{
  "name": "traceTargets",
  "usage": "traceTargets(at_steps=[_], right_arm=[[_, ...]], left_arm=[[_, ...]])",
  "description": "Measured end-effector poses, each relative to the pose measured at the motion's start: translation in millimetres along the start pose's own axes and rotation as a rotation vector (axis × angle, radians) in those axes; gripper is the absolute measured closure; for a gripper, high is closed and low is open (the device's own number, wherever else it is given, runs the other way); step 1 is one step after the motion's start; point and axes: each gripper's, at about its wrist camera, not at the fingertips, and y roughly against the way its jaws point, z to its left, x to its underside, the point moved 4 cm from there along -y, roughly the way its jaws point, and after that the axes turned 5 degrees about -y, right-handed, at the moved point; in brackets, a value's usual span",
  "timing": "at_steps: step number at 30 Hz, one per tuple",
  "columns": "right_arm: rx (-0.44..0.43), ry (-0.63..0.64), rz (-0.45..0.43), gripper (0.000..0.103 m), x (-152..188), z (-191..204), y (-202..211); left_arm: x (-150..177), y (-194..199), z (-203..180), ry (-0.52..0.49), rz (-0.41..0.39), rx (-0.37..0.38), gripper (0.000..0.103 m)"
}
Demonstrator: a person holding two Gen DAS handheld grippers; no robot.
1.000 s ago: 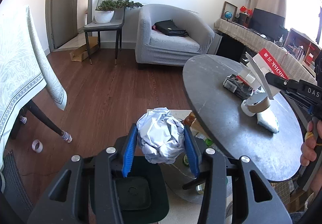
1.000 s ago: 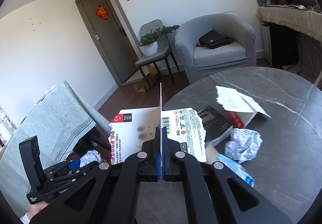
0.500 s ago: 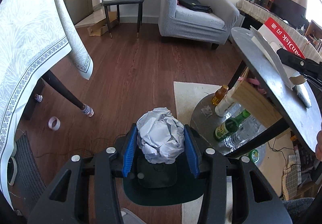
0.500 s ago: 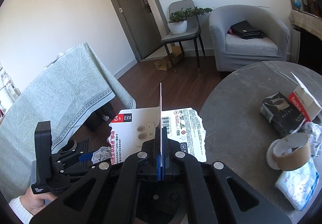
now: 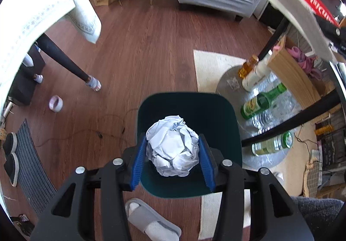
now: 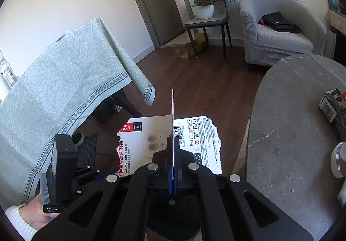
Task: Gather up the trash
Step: 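Release the foil ball into the green bin with the left tool while the right carries the paper, then lower the paper card packaging into the green bin and open the right tool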
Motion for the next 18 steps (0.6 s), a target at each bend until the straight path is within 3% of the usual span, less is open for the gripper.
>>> traceTargets(at_steps=[3, 18], right_arm=[[-0.001, 0.004, 0.022, 0.103, 3, 3, -9], [0.045, 0.04, 0.182, 0.103, 36, 9, -67]], left_arm=[[4, -2, 2, -0.015, 0.002, -0.029, 0.044], [-4, 33, 19, 0.036, -0.099, -0.022, 0.042]])
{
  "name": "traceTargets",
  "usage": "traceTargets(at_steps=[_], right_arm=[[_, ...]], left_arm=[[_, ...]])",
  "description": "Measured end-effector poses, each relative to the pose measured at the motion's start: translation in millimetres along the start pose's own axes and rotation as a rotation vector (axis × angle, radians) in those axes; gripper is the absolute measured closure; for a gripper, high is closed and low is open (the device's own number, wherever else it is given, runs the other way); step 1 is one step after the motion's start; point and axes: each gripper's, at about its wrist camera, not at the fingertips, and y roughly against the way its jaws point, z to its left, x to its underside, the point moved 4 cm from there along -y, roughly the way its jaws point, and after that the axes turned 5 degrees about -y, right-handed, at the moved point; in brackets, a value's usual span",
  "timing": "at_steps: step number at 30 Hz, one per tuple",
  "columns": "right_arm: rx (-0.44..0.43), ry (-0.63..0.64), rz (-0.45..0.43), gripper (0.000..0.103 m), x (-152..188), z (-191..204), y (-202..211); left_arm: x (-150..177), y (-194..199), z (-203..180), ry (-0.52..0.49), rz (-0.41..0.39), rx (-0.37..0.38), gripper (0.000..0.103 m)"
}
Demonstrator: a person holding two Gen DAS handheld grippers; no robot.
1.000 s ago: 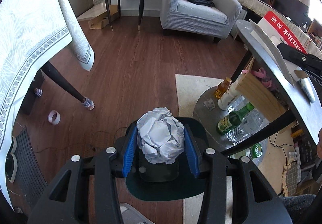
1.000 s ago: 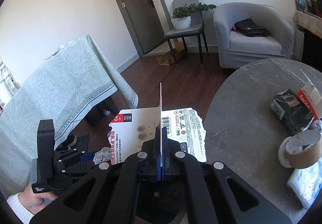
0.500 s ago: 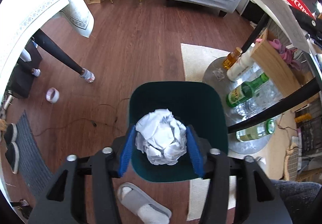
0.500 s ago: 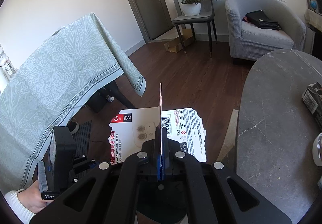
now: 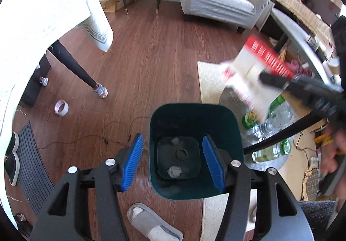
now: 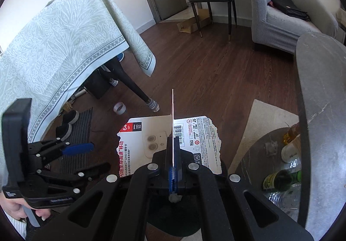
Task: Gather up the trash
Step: 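Lower the paper card packaging into the green bin and open the right tool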
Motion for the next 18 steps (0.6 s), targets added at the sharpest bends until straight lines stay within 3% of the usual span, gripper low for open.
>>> traceTargets(at_steps=[6, 18], right_arm=[[0.025, 0.022, 0.066, 0.103, 12, 5, -24], [0.074, 0.075, 0.208, 0.103, 39, 9, -66]], left_arm=[[-10, 25, 5, 0.024, -0.073, 0.01, 0.049], [-29, 66, 0, 0.035, -0.187, 0.051, 0.072]])
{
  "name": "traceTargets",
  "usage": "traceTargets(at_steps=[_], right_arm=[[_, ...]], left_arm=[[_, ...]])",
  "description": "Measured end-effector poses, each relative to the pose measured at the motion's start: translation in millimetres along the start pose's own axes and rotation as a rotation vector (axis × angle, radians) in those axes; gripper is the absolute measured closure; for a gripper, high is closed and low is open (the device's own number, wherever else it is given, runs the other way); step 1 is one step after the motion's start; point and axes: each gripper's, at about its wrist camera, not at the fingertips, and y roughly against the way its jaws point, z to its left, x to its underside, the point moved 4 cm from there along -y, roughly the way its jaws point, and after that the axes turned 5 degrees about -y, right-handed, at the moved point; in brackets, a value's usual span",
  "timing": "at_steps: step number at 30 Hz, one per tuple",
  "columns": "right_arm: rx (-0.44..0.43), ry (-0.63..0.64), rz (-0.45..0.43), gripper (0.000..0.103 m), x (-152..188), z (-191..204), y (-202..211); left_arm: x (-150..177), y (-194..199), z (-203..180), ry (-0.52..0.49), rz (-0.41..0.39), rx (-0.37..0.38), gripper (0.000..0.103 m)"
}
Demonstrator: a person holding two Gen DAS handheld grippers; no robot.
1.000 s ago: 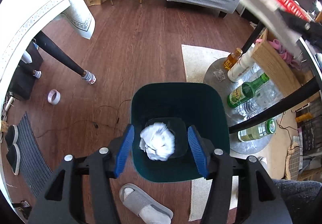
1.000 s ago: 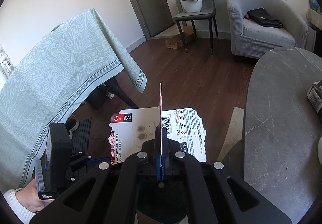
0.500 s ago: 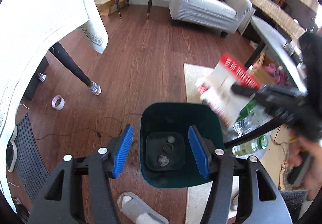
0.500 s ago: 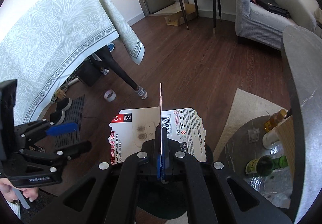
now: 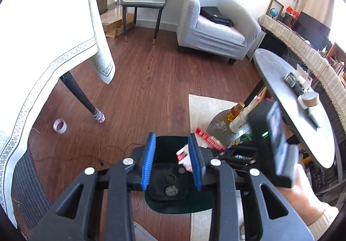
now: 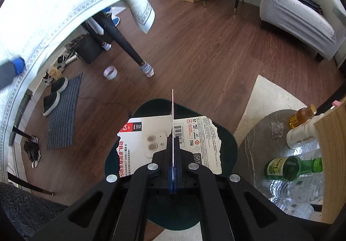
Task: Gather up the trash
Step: 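Lower the paper card packaging into the green bin and open the right tool, then move both tools back toward the table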
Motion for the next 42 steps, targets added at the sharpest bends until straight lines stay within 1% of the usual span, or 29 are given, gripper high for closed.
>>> traceTargets(at_steps=[2, 5, 6, 8, 9, 10, 15, 20, 28, 32, 34, 38, 42], right_arm=[[-0.006, 0.009, 0.038, 0.102, 5, 3, -8], [0.03, 0.031, 0.085, 0.101, 12, 5, -18], [0.034, 0.035, 0.102, 0.099, 15, 6, -21], [0.037, 0.032, 0.125, 0.084, 19, 6, -25], [0.037, 0.034, 0.133, 0.069, 21, 5, -26], [0.037, 0.038, 0.136, 0.065, 23, 5, -27], [0.037, 0.045, 0.167, 0.065, 30, 5, -31], [0.034, 0.052, 0.174, 0.065, 32, 2, -30], [0.015, 0.083, 0.086, 0.065, 23, 9, 1], [-0.015, 0.109, 0.002, 0.065, 12, 16, 30], [-0.016, 0.122, -0.043, 0.065, 8, 18, 44], [-0.018, 0.14, -0.137, 0.065, 0, 21, 76], [-0.019, 0.135, -0.211, 0.065, -5, 13, 105]], left_arm=[[-3, 4, -3, -0.001, -0.015, 0.008, 0.073], [-8, 11, -5, -0.009, -0.042, 0.013, 0.074], [-10, 12, -4, -0.01, -0.05, 0.016, 0.074], [-12, 16, -6, -0.013, -0.067, 0.021, 0.074], [-12, 18, -6, -0.013, -0.074, 0.022, 0.074], [-13, 20, -6, -0.011, -0.081, 0.025, 0.074], [-17, 27, -6, 0.0, -0.107, 0.028, 0.074], [-20, 32, -5, 0.008, -0.13, 0.032, 0.075], [-29, 43, -7, 0.026, -0.178, 0.051, 0.076], [-33, 46, -10, 0.021, -0.195, 0.028, 0.076], [-35, 48, -14, 0.015, -0.205, 0.018, 0.076], [-38, 47, -22, 0.012, -0.219, 0.021, 0.076], [-40, 49, -31, 0.003, -0.235, 0.03, 0.076]])
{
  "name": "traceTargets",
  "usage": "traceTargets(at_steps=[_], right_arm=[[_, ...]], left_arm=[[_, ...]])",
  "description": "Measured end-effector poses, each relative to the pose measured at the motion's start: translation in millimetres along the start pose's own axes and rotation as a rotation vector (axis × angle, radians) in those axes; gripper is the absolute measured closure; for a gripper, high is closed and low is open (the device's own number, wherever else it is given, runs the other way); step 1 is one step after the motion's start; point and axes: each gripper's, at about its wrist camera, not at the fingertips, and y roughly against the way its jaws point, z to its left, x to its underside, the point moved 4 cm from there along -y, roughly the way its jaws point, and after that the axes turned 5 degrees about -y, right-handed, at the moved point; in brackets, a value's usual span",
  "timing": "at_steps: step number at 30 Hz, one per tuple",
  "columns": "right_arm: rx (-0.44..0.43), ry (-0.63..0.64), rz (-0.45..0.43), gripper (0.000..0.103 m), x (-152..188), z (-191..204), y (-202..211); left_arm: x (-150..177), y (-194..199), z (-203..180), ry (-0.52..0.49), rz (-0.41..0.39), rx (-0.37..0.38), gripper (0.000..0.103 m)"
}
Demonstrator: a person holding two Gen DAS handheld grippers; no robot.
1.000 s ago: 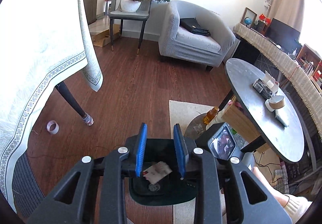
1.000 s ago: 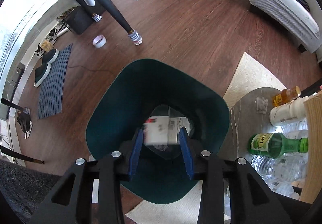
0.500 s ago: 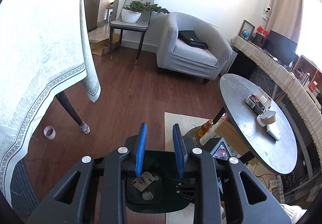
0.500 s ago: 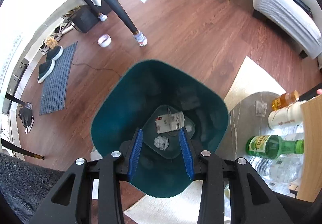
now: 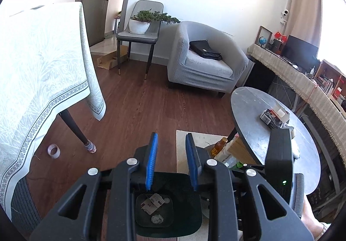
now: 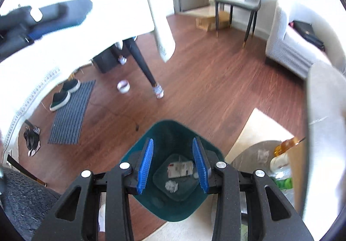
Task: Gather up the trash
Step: 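Move both tools back toward the table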
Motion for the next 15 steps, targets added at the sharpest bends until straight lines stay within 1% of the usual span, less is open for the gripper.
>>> traceTargets(at_steps=[3, 6, 12, 14, 15], right_arm=[[0.011, -0.004, -0.049, 0.065, -5, -9, 20], [0.027, -0.003, -0.092, 0.065, -8, -18, 39], [0.064, -0.03, -0.14, 0.065, -3, -48, 70], [0.079, -0.04, -0.15, 0.065, 0, -59, 80], [0.088, -0.045, -0.149, 0.065, 2, -66, 84]], left_arm=[[-3, 1, -8, -0.006, -0.015, 0.008, 0.076], [-6, 1, -18, -0.007, -0.027, 0.021, 0.073], [-8, -9, -41, -0.009, -0.026, 0.057, 0.063], [-8, -12, -52, -0.024, -0.021, 0.08, 0.061], [-7, -14, -58, -0.035, -0.021, 0.089, 0.057]])
